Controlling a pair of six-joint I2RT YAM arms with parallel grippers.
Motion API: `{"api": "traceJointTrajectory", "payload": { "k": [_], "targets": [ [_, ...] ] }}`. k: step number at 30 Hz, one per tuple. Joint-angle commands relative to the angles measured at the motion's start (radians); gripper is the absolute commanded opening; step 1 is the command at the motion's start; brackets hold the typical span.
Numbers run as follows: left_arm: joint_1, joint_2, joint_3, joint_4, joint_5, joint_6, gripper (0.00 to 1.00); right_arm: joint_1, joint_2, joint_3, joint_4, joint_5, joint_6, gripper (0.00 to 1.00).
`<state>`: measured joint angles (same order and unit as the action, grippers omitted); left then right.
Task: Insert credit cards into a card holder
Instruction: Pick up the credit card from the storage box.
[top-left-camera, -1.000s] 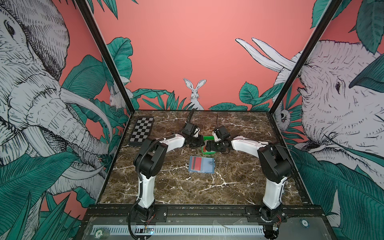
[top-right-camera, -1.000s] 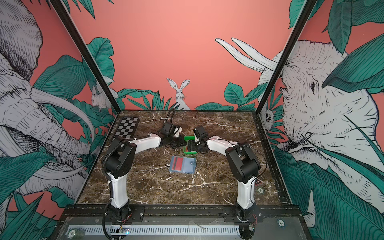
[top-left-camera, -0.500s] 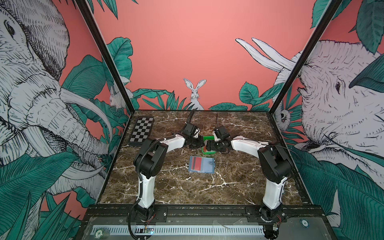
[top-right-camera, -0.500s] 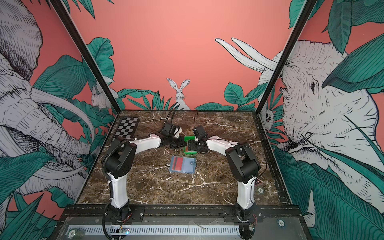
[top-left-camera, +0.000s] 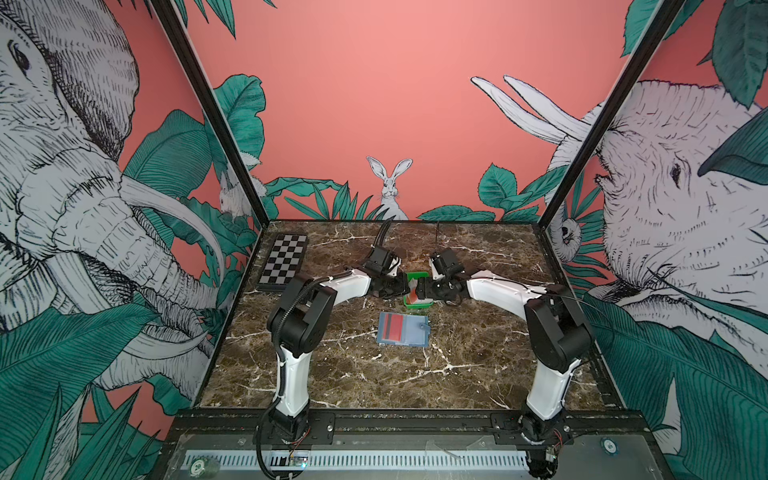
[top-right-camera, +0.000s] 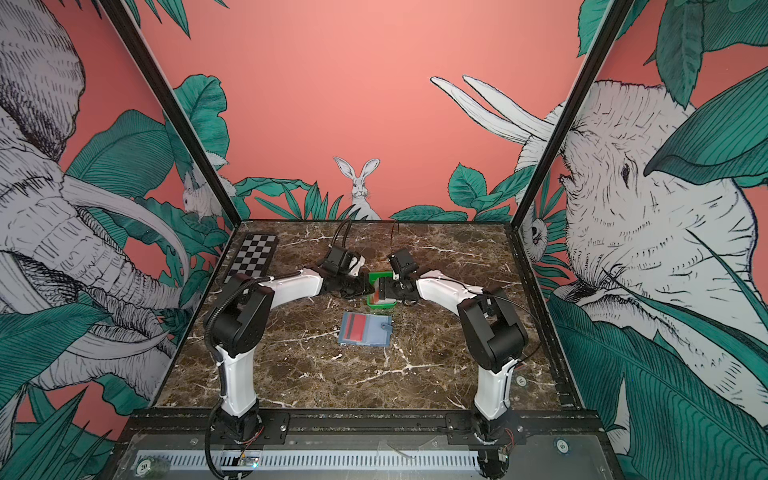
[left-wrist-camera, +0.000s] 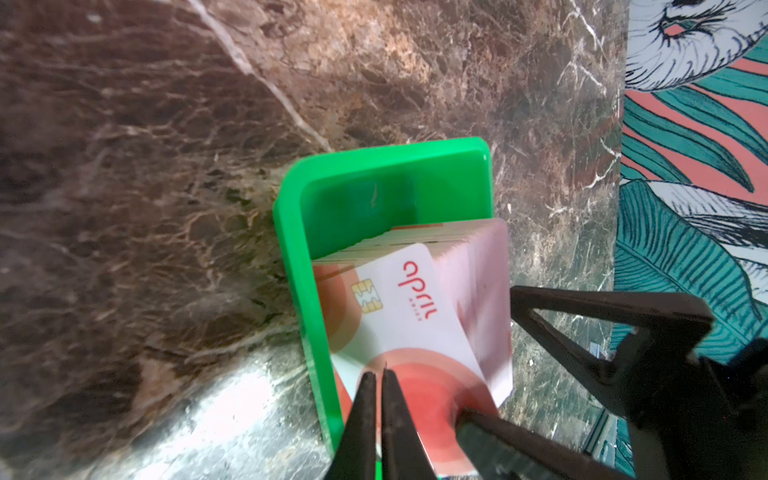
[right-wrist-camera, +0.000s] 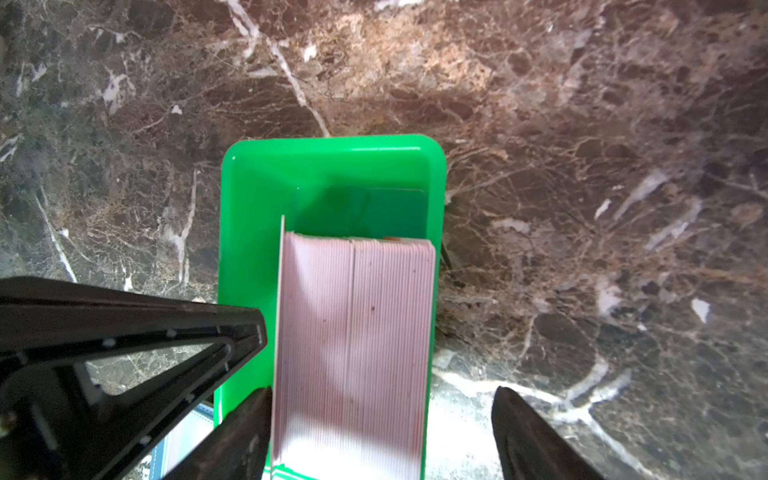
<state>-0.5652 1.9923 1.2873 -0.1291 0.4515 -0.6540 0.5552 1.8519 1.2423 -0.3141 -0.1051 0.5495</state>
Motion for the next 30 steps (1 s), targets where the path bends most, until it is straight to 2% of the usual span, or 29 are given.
{"api": "traceJointTrajectory", "payload": {
  "k": [1, 11, 19, 25, 30],
  "targets": [
    [0.0, 0.006, -0.009, -0.014, 0.021, 0.007, 0.11, -0.006, -0.031, -0.015, -0.016, 0.021, -0.007, 0.8],
    [-0.001, 0.019, -0.007, -0.004, 0.038, 0.001, 0.14, -0.006, -0.046, -0.017, -0.012, 0.006, -0.007, 0.8],
    [-0.002, 0.026, -0.007, 0.006, 0.039, -0.01, 0.14, 0.0, -0.129, -0.043, 0.003, -0.023, 0.004, 0.78],
    [-0.001, 0.026, -0.007, 0.004, 0.036, -0.009, 0.14, 0.017, -0.129, -0.041, 0.029, -0.058, 0.022, 0.65],
    [-0.002, 0.027, -0.009, 0.007, 0.037, -0.01, 0.15, 0.03, -0.096, -0.03, 0.061, -0.083, 0.046, 0.46]
  ]
}}
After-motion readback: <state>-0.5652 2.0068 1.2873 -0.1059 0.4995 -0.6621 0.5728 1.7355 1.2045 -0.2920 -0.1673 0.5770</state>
